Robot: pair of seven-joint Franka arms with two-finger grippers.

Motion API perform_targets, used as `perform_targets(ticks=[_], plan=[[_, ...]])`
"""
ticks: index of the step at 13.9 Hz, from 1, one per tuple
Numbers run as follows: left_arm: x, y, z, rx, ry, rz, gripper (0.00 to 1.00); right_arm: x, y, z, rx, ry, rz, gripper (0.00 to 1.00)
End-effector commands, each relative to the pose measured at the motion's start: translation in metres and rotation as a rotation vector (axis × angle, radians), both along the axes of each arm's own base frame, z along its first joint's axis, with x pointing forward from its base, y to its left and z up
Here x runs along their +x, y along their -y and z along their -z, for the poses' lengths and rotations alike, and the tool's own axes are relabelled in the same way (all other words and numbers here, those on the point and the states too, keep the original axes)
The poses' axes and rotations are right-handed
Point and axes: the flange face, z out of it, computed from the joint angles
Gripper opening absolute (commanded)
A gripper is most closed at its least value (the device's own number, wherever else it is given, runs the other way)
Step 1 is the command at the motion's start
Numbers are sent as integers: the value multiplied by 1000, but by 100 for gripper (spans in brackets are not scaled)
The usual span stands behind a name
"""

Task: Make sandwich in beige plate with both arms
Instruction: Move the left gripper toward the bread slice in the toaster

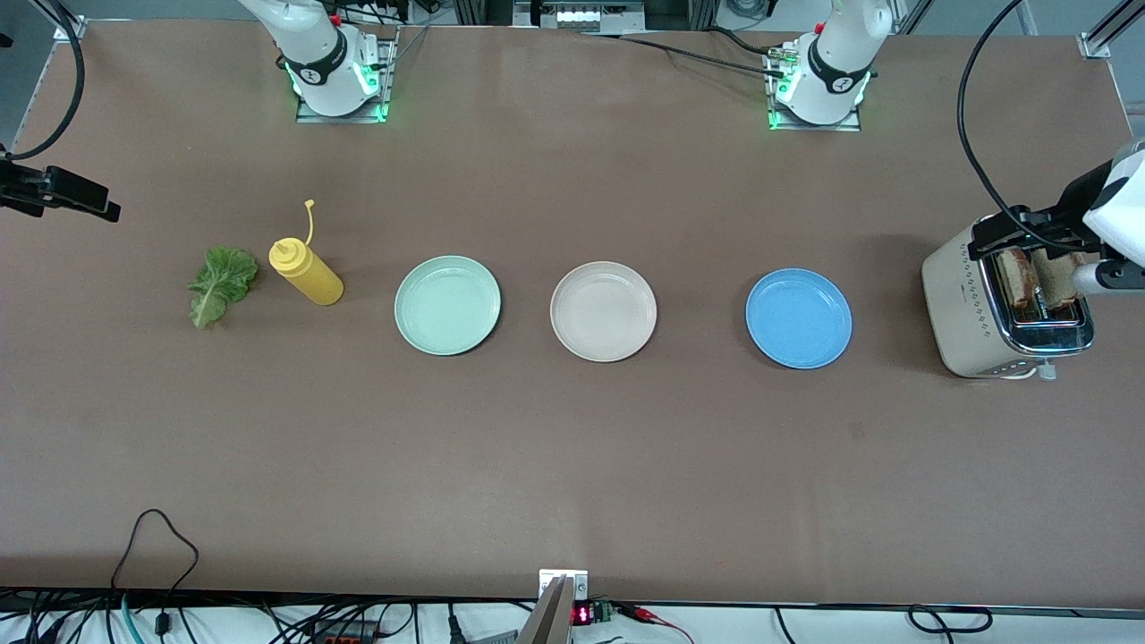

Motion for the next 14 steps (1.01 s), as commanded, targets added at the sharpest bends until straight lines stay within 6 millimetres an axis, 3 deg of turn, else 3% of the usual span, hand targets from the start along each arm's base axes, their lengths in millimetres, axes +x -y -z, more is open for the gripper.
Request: perform_targets(ticks=[1, 5, 8, 10, 11, 14], plan=[[-15, -1, -5, -5, -5, 5, 100, -1, 2, -6, -13, 31, 13, 100], [-13, -1, -1, -4, -11, 23, 100, 1, 8, -4, -14, 37, 23, 100], [-7, -7, 18, -5, -48, 18, 100, 4, 12, 0, -7, 35, 29, 100], [1, -32, 42, -16, -87, 25, 100, 4, 12, 5, -8, 13, 29, 100], [7, -54, 62, -25, -115, 3, 100, 5, 17, 9, -9, 7, 38, 100], [15, -87, 90, 51, -150, 16, 100, 9, 20, 20, -8, -13, 39, 100]])
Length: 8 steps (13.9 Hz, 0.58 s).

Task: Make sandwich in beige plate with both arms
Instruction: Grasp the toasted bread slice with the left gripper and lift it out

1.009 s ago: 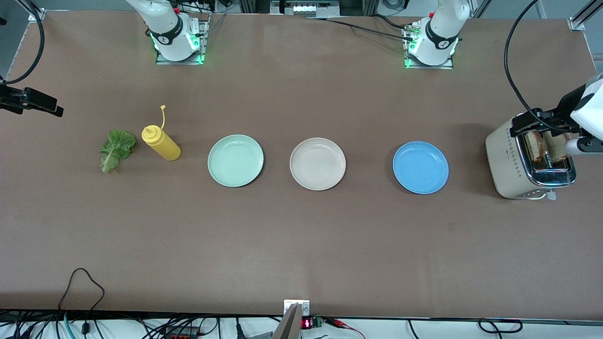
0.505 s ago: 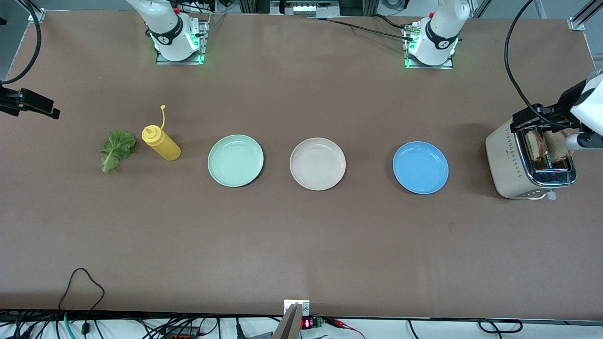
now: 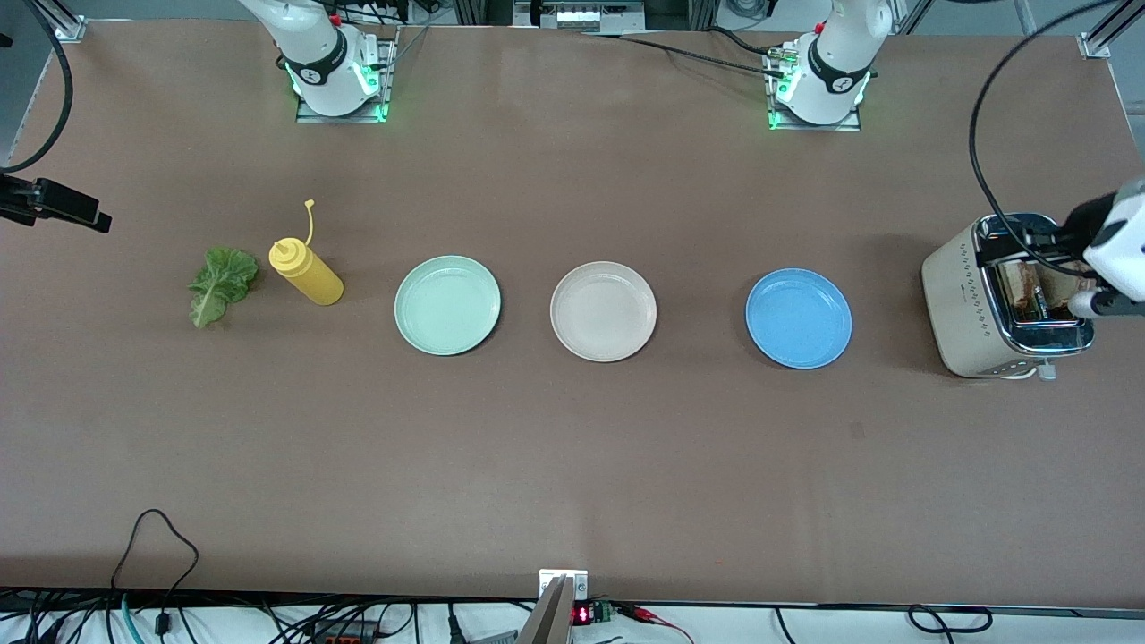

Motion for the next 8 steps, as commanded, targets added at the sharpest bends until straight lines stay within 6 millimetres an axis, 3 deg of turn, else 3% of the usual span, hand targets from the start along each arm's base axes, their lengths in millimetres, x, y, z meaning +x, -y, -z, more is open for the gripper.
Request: perform_targets(ticks=[1, 3, 5, 8], plan=[[7, -29, 22, 38, -28, 58, 100, 4, 1, 12, -6, -26, 1, 100], [1, -65, 44, 21, -49, 40, 100, 6, 1, 16, -4, -33, -1, 100], [-3, -80, 67, 11, -33, 64, 100, 7, 1, 20, -3, -40, -1, 100], [-17, -97, 105, -1, -65, 46, 100, 16, 6, 42, 4, -76, -7, 100]])
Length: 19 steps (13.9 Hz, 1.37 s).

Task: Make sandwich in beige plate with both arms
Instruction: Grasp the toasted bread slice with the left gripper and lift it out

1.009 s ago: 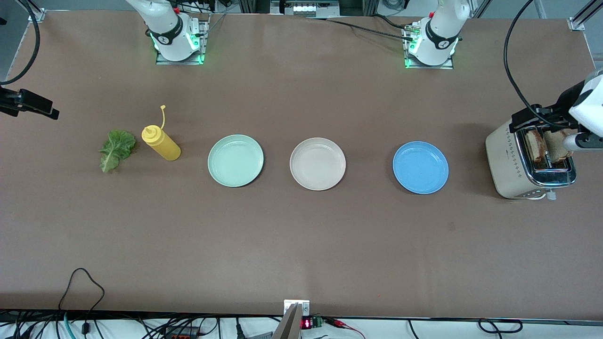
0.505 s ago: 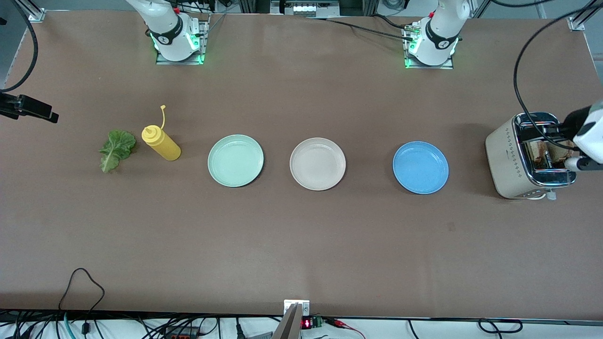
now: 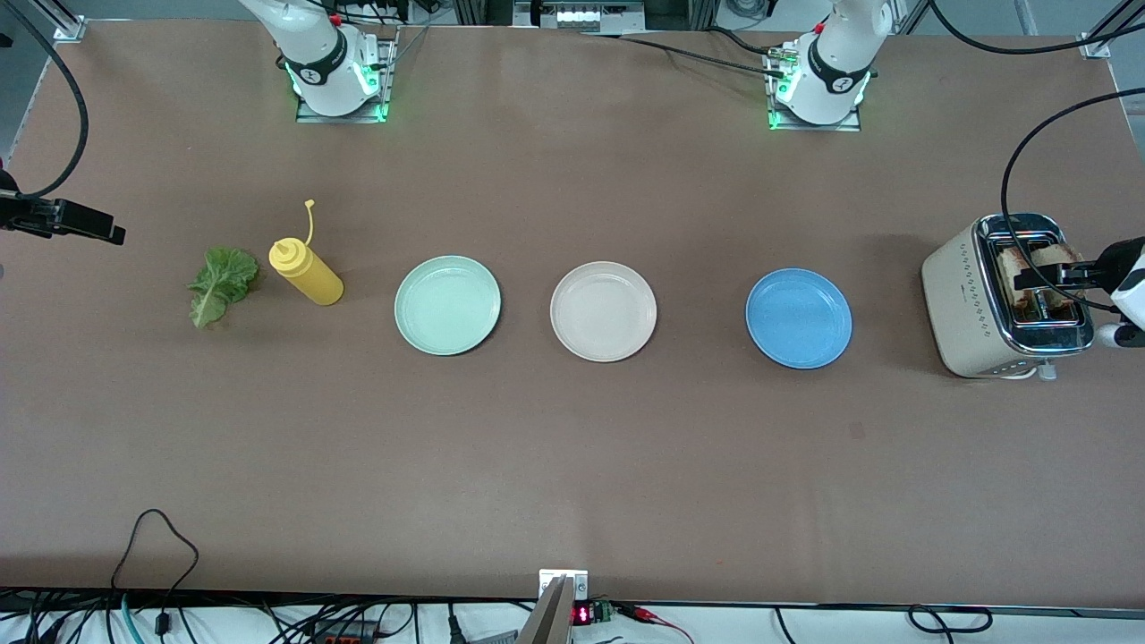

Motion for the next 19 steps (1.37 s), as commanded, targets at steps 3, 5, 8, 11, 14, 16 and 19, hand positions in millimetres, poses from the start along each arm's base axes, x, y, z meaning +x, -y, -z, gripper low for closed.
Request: perform_targets(ticks=[3, 5, 8, 11, 14, 16, 19], plan=[[-24, -8, 45, 14, -48, 27, 100, 9, 18, 34, 3, -62, 14, 100], [-26, -11, 49, 24, -56, 27, 100, 12, 22, 44, 6, -79, 20, 100], [-27, -16, 53, 23, -54, 19, 85, 12, 19, 44, 5, -79, 17, 100], [-30, -26, 67, 19, -55, 4, 83, 13, 18, 46, 3, -84, 19, 100], [-32, -26, 72, 18, -67, -6, 69, 13, 18, 48, 5, -87, 18, 100], [-36, -24, 77, 13, -82, -8, 42, 13, 19, 53, 9, -98, 14, 100], [-37, -21, 76, 15, -89, -11, 11, 8, 19, 57, 16, -144, 15, 100]])
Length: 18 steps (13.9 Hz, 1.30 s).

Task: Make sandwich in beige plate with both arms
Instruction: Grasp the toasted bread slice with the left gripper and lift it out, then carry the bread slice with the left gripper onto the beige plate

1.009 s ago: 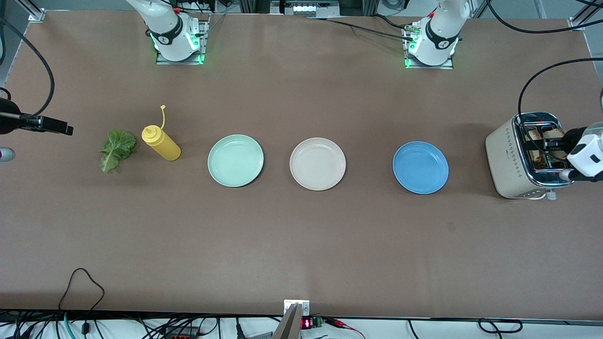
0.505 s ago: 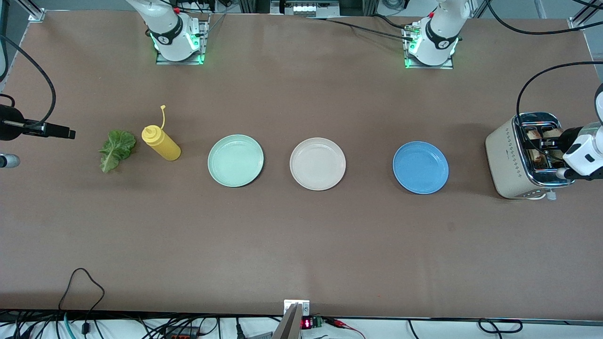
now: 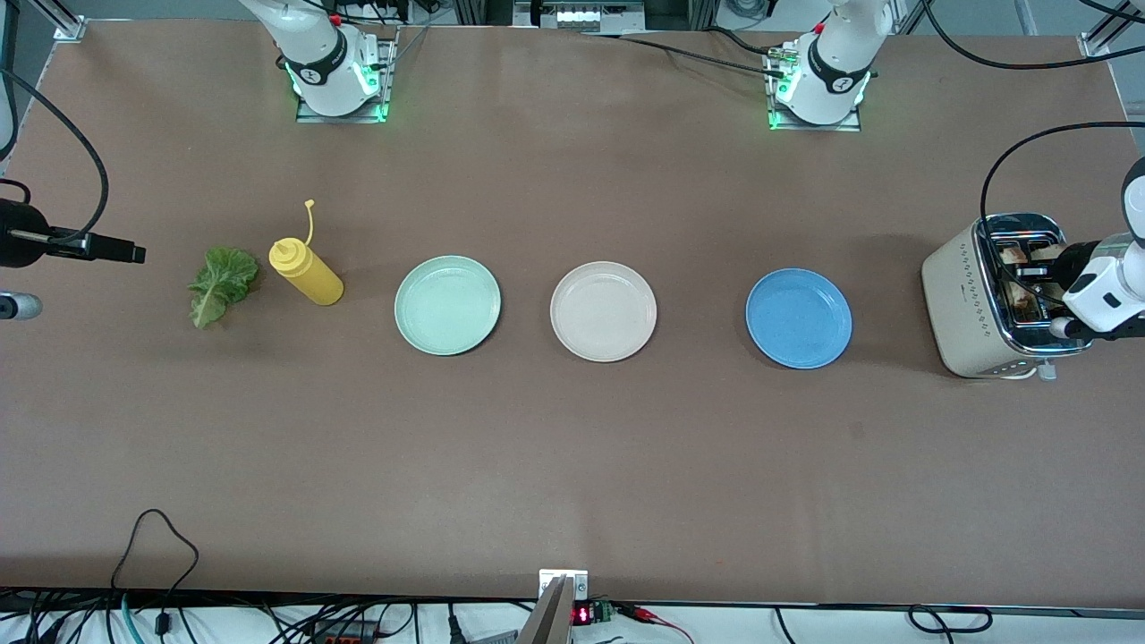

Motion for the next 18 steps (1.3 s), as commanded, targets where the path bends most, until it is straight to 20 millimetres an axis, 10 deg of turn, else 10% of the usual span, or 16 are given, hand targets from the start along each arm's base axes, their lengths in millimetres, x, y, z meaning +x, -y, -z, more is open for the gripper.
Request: perform_targets(ticks=[1, 5, 12, 15, 18], plan=[[-3, 4, -5, 11, -5, 16, 6, -4, 0, 1, 2, -31, -11, 100], [-2, 4, -27, 21, 21, 29, 0, -4, -2, 2, 9, -33, -16, 100], [0, 12, -132, 40, 112, 95, 0, -6, -1, 3, 17, -47, -27, 100], [14, 69, -178, 59, 186, 202, 0, -6, 0, 3, 17, -47, -24, 100], [15, 137, -182, 38, 152, 306, 1, -6, -1, 3, 17, -49, -24, 100]])
